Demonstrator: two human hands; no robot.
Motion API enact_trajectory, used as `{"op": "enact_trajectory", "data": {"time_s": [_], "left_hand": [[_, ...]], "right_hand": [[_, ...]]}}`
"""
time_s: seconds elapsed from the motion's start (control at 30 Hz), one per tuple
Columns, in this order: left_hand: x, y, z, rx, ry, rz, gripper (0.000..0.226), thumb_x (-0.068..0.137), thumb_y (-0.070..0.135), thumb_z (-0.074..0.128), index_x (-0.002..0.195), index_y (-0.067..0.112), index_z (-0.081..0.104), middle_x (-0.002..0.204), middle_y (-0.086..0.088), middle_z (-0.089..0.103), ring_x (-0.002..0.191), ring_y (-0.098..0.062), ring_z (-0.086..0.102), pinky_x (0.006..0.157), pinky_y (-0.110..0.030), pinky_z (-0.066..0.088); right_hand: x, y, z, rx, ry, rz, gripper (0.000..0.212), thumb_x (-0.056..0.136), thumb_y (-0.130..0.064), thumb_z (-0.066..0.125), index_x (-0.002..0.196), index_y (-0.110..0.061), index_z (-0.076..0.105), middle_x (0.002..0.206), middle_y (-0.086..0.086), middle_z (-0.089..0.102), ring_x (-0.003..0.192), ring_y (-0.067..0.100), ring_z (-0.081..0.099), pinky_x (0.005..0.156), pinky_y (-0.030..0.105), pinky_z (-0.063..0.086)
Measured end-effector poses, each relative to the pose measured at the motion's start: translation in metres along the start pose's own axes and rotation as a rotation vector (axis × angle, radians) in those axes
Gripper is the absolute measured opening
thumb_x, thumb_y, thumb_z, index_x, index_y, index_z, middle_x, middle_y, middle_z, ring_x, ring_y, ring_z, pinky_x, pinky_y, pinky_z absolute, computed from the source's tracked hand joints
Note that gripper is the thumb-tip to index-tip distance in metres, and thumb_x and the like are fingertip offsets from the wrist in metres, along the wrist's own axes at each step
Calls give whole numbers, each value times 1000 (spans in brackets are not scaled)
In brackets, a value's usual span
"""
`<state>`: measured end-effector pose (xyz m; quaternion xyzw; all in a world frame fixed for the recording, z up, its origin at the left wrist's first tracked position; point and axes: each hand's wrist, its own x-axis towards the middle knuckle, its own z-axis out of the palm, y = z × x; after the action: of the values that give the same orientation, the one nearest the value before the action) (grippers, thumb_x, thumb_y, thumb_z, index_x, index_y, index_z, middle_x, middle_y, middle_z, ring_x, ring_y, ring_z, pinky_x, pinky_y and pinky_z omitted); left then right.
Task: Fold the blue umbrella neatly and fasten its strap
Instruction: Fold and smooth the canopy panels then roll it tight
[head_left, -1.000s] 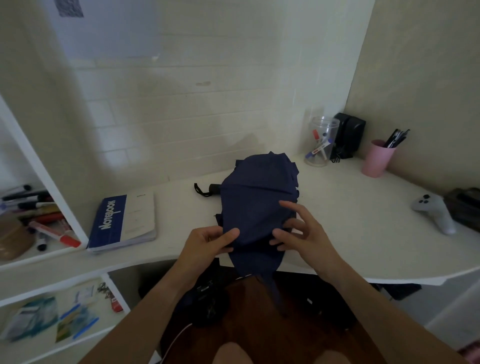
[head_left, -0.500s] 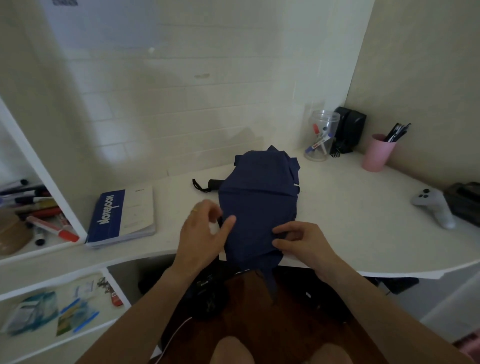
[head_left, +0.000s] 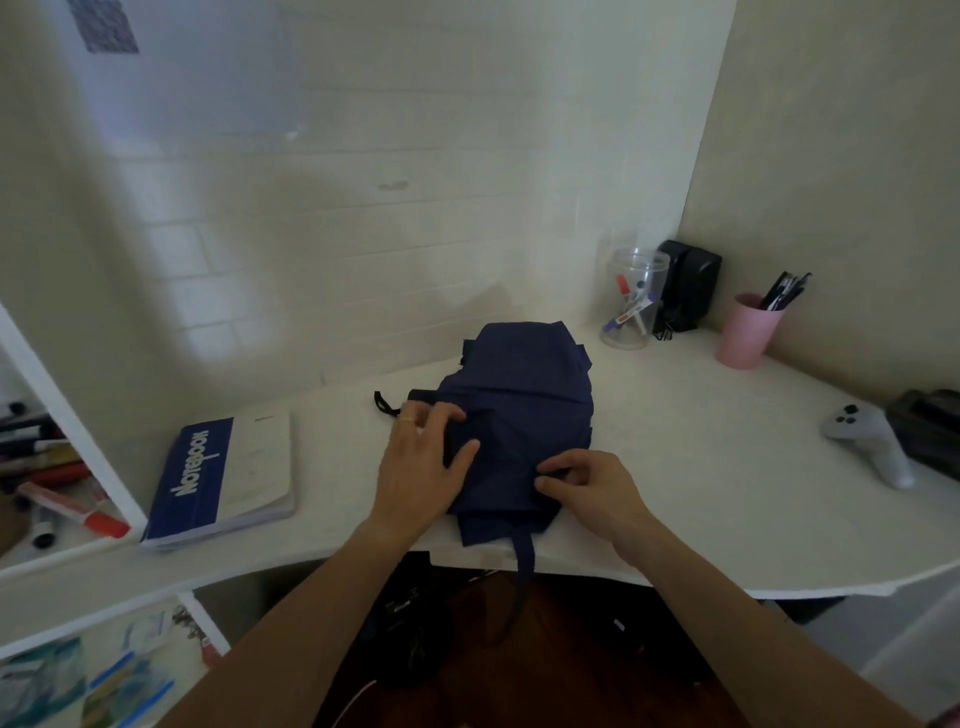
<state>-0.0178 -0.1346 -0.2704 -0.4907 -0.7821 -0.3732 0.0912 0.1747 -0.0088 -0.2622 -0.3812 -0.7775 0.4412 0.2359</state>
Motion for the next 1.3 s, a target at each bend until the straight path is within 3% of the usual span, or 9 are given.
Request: {"op": "enact_trajectory", "data": {"time_s": [0.2,0.43,0.6,0.7,0.83,0.93,1.03,1.17,1.3], "left_hand": [[-22,-4,0,261,-310,595,48,105,45,47,150,28,50,161,2,40,148,-19,36,124,-39,30],[-35,-13,-3,344,-562,501,56,108,57,19,160,40,24,171,5,18,157,-13,16,128,-35,19],[-32,-12,-5,358,-582,500,55,107,57,22,160,41,25,170,4,21,156,-15,21,126,-39,25],[-29,-15,-8,378,-614,493,55,106,62,21,159,48,18,172,4,15,157,-15,16,127,-40,23],[-28,-24,-14,407,-727,444,55,103,70,16,155,61,0,173,8,-1,159,-11,0,129,-35,7],[-24,-16,-16,386,-706,412,53,103,68,17,154,56,22,171,7,16,157,-13,14,129,-37,9],[-21,6,-8,278,-432,449,50,108,53,25,138,32,59,154,2,49,142,-15,44,127,-34,19],[-33,1,12,299,-641,450,60,107,57,16,163,36,6,172,10,-2,157,-5,-6,130,-34,6],[-34,-6,15,318,-685,423,58,107,59,10,161,44,-5,171,15,-11,155,-3,-16,129,-35,-3]], "right_hand": [[-11,11,-9,-117,-18,-54,14,82,-23,80,94,-28,76,75,3,72,75,15,68,70,23,52],[-20,3,-23,-545,-113,-166,20,80,-37,79,99,-33,73,88,-12,59,85,10,61,75,23,47],[-10,-1,-10,-570,39,-698,31,97,-25,58,128,-25,65,124,-3,61,116,18,55,99,27,45],[-2,21,-10,-724,-305,-579,53,106,-39,39,157,-28,28,166,-4,23,153,12,17,125,28,15],[1,42,-18,-944,-444,-461,66,98,-64,10,157,-40,-7,166,-15,-16,151,1,-17,126,30,-5],[3,40,-18,-957,-461,-457,75,88,-74,0,156,-42,-12,165,-15,-20,150,1,-20,124,28,-9],[0,37,-16,-961,-466,-444,76,89,-74,2,156,-42,-11,163,-16,-21,150,2,-19,123,28,-9],[2,31,-21,-766,-447,-403,70,97,-66,38,158,-39,18,166,-15,8,153,5,7,126,30,8],[17,4,-32,-181,259,-360,26,86,-38,75,110,-27,72,111,-9,70,94,10,66,81,25,50]]}}
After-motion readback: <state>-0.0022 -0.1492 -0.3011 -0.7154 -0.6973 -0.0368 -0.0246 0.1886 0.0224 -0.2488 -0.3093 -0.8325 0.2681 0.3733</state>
